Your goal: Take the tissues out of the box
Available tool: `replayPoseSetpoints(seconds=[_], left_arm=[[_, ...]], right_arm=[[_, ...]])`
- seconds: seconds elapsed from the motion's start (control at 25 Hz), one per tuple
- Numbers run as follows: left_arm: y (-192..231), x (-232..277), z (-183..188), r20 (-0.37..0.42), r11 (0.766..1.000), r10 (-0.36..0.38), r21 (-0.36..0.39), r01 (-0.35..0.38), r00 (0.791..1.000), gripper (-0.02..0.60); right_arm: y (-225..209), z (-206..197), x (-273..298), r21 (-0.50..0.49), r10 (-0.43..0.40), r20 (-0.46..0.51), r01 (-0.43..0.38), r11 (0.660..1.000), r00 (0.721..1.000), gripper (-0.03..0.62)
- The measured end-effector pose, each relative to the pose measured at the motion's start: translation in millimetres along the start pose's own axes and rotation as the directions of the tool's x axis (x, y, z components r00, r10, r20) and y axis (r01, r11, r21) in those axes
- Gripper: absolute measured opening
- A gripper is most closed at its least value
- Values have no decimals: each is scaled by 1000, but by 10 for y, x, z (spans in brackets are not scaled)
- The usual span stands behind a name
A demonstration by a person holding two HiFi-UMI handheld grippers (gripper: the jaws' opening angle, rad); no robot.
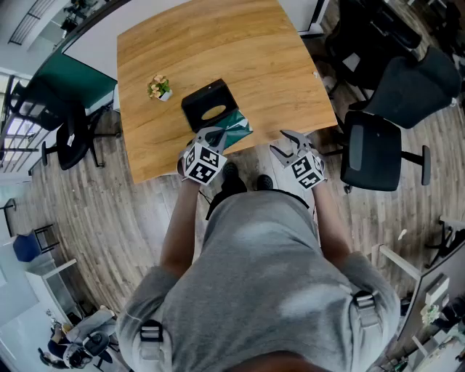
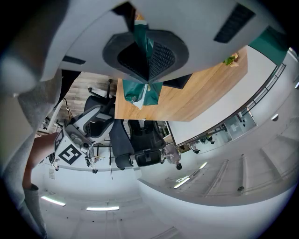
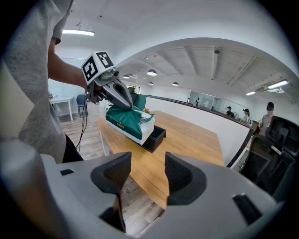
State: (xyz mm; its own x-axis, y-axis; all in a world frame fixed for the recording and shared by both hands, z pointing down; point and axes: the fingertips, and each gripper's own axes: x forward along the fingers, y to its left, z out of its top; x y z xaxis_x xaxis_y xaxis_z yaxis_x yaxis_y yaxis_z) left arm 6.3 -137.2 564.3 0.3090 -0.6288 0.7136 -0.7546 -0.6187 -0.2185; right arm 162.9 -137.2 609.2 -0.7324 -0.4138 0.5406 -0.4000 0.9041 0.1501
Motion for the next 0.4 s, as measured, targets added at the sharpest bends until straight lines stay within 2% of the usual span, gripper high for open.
replayPoseSetpoints(seconds=[0.4], left_arm=[[-49, 10, -31, -3, 1000, 0, -7, 0, 1000, 19]], right_arm=[[28, -15, -26, -1, 12, 9, -12, 1000, 1000, 232]])
